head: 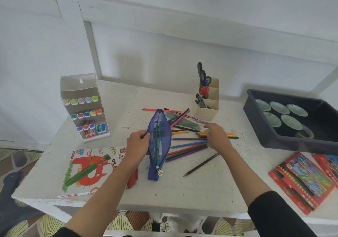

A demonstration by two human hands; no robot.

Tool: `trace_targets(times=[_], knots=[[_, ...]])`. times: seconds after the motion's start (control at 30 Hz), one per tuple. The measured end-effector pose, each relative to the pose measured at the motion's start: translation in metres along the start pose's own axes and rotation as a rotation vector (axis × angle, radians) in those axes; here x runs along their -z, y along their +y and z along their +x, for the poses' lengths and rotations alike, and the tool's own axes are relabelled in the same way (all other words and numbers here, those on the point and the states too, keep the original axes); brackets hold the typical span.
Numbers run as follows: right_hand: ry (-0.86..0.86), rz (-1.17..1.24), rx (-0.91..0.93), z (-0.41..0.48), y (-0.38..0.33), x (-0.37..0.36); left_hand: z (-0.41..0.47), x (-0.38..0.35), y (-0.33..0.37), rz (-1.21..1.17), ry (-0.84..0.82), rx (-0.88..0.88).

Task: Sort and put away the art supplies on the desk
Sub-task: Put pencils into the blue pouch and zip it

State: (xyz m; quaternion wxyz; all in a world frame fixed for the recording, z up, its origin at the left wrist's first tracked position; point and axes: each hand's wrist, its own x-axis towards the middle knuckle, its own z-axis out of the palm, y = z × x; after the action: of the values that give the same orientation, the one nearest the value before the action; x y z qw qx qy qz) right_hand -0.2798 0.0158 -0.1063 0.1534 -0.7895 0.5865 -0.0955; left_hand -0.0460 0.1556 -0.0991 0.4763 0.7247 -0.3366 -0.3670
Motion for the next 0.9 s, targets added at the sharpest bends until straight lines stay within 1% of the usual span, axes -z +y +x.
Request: trace_targets(times=[0.07, 0.13, 0.23, 0.33, 0.5, 0.67, 0.8, 0.9], knots=[[-0.086, -0.082, -0.023, 0.0, 0.022, -0.001, -0.001, -0.001, 0.0, 0.001, 0.001, -0.001], [-0.13, -0.104, -0.021, -0.006, 0.035, -0.003, -0.001, -0.001, 0.0, 0.011, 0.007, -0.006], [-0.055, -0.105, -0.01, -0.015, 0.044, -0.007, -0.003, -0.005, 0.001, 0.052, 0.022, -0.036], [0.017, -0.18, -0.005, -0.022, 0.049, -0.008, -0.007, -0.011, 0.003, 0.086, 0.025, -0.059], [-0.004, -0.314, 0.014, -0.029, 0.055, -0.009, -0.014, -0.019, 0.009, 0.109, 0.021, -0.08], [-0.031, -0.207, 0.024, -0.025, 0.056, -0.008, -0.016, -0.019, 0.01, 0.105, 0.018, -0.073], [-0.085, -0.27, -0.013, -0.025, 0.055, -0.004, -0.015, -0.017, 0.009, 0.095, 0.023, -0.067], [-0.108, -0.238, -0.054, -0.022, 0.054, -0.004, -0.014, -0.02, 0.01, 0.109, 0.019, -0.067]])
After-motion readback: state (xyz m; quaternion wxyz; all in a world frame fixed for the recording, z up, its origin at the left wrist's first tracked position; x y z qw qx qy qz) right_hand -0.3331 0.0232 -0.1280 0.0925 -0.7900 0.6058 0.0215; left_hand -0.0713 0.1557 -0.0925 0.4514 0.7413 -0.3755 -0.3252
